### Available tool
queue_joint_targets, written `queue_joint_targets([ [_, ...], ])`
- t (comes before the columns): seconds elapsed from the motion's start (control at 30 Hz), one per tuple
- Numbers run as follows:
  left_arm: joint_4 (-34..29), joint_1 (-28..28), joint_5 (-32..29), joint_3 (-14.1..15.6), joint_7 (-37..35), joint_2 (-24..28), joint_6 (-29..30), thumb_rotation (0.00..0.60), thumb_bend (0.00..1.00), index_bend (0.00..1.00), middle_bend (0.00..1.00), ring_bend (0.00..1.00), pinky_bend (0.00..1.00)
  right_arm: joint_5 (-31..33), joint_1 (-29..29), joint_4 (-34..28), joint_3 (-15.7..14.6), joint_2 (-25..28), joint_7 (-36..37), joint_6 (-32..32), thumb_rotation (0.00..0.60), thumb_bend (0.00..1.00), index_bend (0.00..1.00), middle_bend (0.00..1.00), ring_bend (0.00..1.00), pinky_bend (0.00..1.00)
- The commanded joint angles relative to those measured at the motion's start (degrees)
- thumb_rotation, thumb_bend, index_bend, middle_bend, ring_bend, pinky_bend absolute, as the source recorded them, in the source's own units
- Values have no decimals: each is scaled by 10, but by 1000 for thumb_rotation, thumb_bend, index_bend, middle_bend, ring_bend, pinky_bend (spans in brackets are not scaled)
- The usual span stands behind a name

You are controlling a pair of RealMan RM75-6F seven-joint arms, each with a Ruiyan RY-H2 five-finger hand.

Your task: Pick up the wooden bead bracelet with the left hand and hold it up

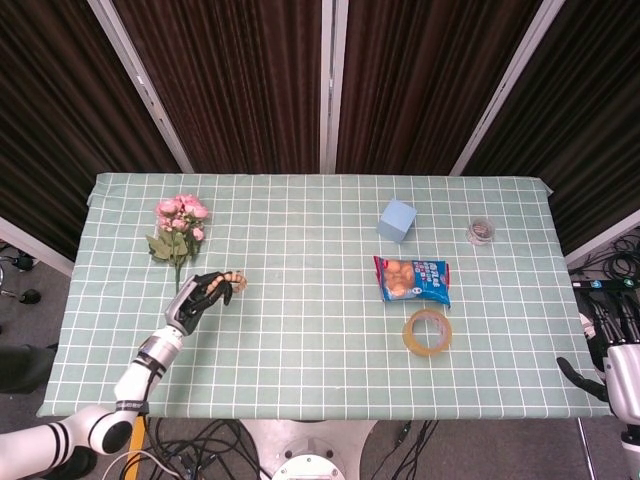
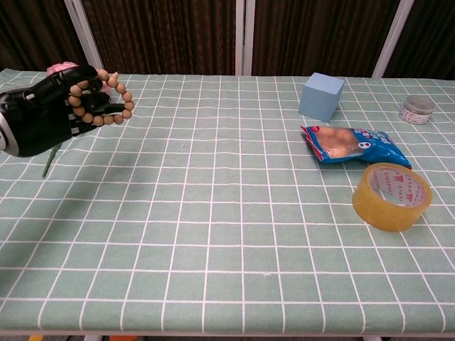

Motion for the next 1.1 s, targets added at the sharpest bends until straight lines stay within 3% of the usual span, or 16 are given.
queue_joint_targets([
  [0.03,4,2,-7,-4,22,-5,-3,427,425,699,732,307,5,-1,1,-2,0,0,-2,-2,600,58,75,197,56,9],
  [0.13,4,4,-13,-7,40,-7,-5,405,425,725,752,324,10,-1,2,-3,-1,-1,-3,-5,600,58,75,198,56,9],
  [0.23,4,7,-15,-10,50,-8,-5,253,401,727,753,326,11,0,2,-3,-1,-3,-3,-7,600,58,75,199,56,8],
  [0.33,3,10,-17,-13,57,-9,-8,216,385,727,752,327,11,0,2,-2,-2,-4,-2,-7,600,59,75,199,55,8],
  [0.67,-3,15,-21,-20,73,-8,-22,206,439,727,752,327,13,1,0,5,-2,-7,6,-5,600,58,75,201,56,7],
  [0.93,-3,18,-33,-28,84,-10,-31,281,451,727,758,341,15,1,-1,8,-2,-8,9,-4,600,59,79,202,56,4],
  [1.1,-2,21,-38,-32,91,-12,-38,296,451,727,757,341,15,2,0,9,-2,-9,10,-6,600,58,79,203,55,0],
])
